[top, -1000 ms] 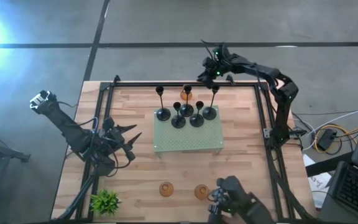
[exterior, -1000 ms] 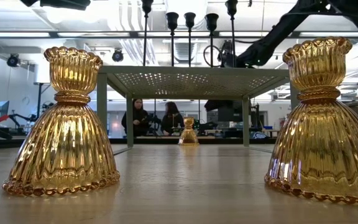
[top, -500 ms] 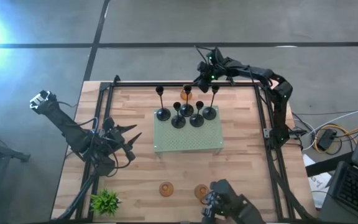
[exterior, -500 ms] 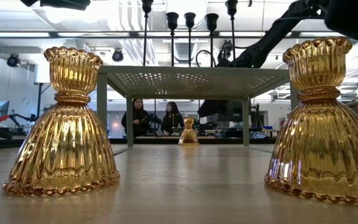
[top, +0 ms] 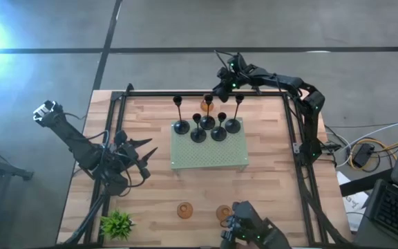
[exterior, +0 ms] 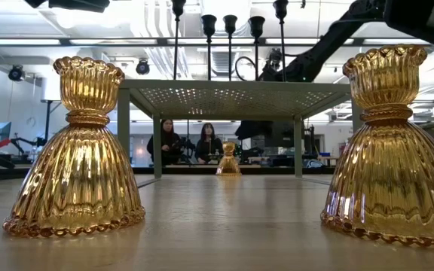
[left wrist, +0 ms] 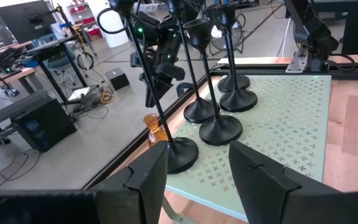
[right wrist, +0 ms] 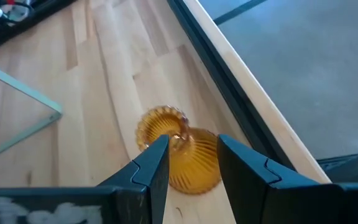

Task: Pick & Place candle stick holders
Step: Put the top yellow glass candle holder on the shelf

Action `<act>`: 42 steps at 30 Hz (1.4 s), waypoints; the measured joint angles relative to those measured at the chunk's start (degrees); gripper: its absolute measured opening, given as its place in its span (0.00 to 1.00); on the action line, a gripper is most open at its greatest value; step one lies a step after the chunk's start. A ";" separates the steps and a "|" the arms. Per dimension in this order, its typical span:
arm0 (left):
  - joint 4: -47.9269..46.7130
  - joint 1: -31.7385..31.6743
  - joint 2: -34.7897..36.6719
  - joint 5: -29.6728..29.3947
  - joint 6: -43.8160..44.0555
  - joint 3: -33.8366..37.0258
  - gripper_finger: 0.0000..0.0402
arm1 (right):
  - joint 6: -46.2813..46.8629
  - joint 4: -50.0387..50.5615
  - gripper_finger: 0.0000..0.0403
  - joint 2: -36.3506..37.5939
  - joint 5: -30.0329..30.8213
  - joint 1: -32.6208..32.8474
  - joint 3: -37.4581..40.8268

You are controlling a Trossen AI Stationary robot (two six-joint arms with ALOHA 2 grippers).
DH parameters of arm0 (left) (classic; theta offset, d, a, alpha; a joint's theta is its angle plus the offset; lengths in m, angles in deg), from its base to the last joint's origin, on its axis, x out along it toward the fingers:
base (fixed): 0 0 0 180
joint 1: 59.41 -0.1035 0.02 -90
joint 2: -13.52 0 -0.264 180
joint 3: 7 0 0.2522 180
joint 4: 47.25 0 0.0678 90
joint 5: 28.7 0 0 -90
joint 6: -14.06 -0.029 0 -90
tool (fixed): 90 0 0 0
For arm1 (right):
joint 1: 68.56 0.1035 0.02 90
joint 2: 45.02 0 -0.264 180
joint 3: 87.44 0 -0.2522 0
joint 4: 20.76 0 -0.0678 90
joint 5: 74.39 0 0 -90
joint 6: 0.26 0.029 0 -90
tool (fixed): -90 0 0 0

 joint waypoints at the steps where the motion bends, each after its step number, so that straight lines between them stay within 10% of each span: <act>1: 0.00 0.00 0.00 0.02 -0.01 0.00 0.44 | 0.25 -0.31 0.32 0.00 0.01 0.12 0.00; 42: 0.02 0.04 0.00 0.00 -0.01 0.00 0.44 | 9.24 -0.32 0.32 0.00 4.50 2.79 0.28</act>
